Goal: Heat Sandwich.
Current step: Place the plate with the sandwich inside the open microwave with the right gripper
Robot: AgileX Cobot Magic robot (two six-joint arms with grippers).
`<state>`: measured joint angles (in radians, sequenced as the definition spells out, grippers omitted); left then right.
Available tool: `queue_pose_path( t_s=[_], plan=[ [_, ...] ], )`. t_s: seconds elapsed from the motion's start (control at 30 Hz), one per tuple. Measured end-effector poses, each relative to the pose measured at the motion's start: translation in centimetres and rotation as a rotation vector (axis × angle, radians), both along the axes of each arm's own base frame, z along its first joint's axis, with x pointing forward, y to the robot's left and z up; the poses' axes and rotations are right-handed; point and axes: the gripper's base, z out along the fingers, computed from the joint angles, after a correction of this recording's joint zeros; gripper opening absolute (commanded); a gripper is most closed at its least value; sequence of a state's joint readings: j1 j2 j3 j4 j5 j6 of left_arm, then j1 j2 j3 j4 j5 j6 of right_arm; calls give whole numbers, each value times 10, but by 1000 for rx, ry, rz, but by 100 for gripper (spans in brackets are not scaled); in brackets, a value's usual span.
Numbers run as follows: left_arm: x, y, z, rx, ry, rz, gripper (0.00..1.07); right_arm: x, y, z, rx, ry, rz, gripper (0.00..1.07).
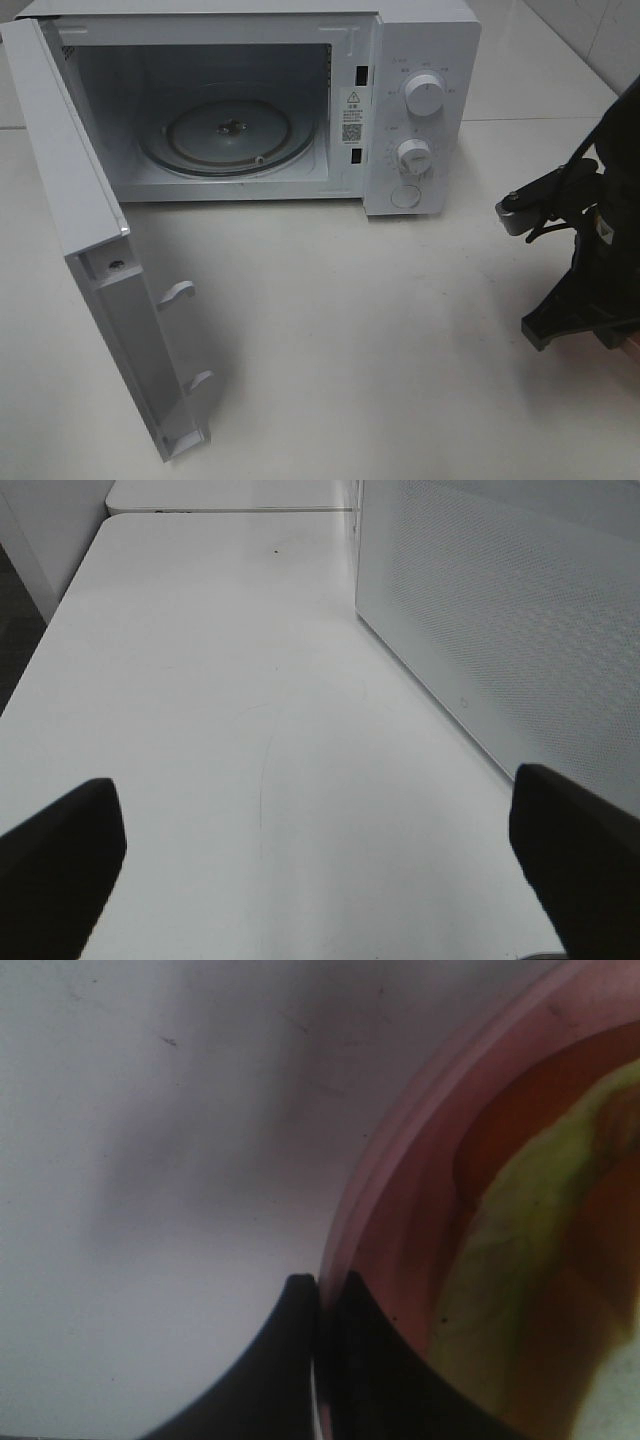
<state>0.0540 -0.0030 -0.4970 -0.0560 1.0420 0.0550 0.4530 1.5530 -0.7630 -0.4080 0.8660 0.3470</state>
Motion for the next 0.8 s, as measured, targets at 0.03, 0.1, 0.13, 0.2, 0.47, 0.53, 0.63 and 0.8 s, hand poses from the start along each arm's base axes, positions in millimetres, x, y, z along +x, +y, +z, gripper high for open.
queue_pose_path(
  t_s=[0.03, 0.1, 0.13, 0.2, 0.47, 0.53, 0.63, 0.8],
  plan=[
    [0, 0, 0, 0, 0, 0, 99, -3, 4, 4, 2, -8, 21, 0],
    [0, 0, 0, 0, 0, 0, 99, -6, 7, 6, 2, -11, 37, 0],
    [0, 0, 0, 0, 0, 0, 99, -8, 10, 7, 2, -13, 49, 0],
    [0, 0, 0, 0, 0, 0, 99, -11, 14, 9, 1, -13, 72, 0],
    [0, 0, 0, 0, 0, 0, 99, -24, 35, 14, -5, -7, 211, 0],
    [0, 0, 0, 0, 0, 0, 99, -28, 40, 15, -3, -10, 241, 0],
    [0, 0, 0, 0, 0, 0, 99, -35, 50, 18, 1, -17, 300, 0],
    [0, 0, 0, 0, 0, 0, 99, -43, 62, 19, -5, -3, 418, 0]
  ],
)
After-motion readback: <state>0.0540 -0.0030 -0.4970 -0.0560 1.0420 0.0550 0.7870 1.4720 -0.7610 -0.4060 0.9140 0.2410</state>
